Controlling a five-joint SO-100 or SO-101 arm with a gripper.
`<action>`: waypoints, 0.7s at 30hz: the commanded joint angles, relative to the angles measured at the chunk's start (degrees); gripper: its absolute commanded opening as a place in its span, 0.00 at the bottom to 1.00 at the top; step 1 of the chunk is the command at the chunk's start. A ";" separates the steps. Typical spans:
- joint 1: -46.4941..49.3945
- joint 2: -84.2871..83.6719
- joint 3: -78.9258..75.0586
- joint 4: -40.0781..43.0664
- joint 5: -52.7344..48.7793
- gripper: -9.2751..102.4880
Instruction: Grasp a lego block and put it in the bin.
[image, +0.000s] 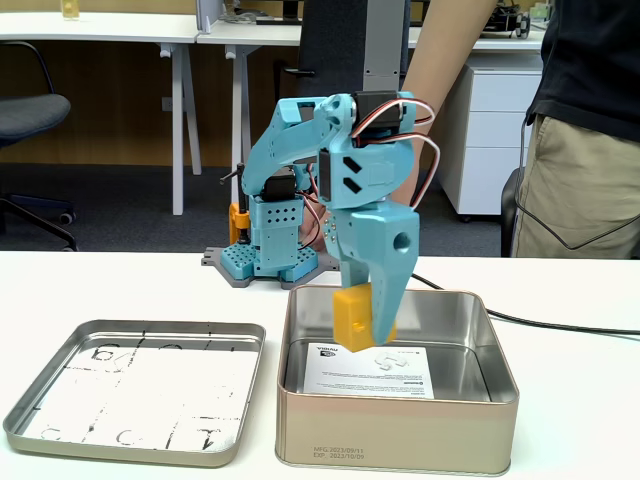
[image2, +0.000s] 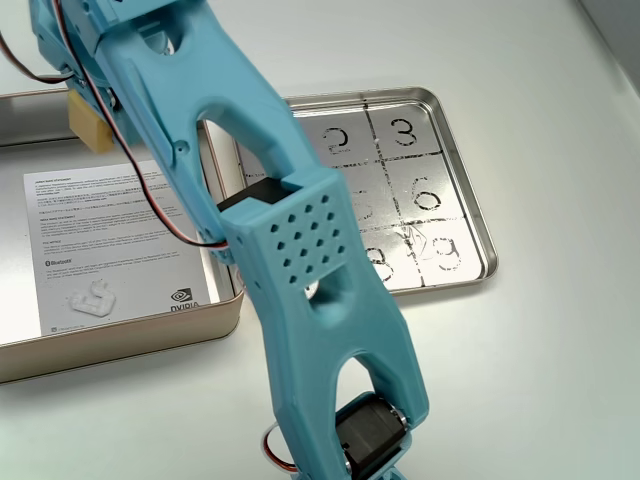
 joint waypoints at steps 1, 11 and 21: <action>0.35 4.92 1.49 1.76 0.70 0.08; 0.53 10.46 7.21 1.67 0.62 0.25; 5.27 20.74 12.83 0.35 1.41 0.27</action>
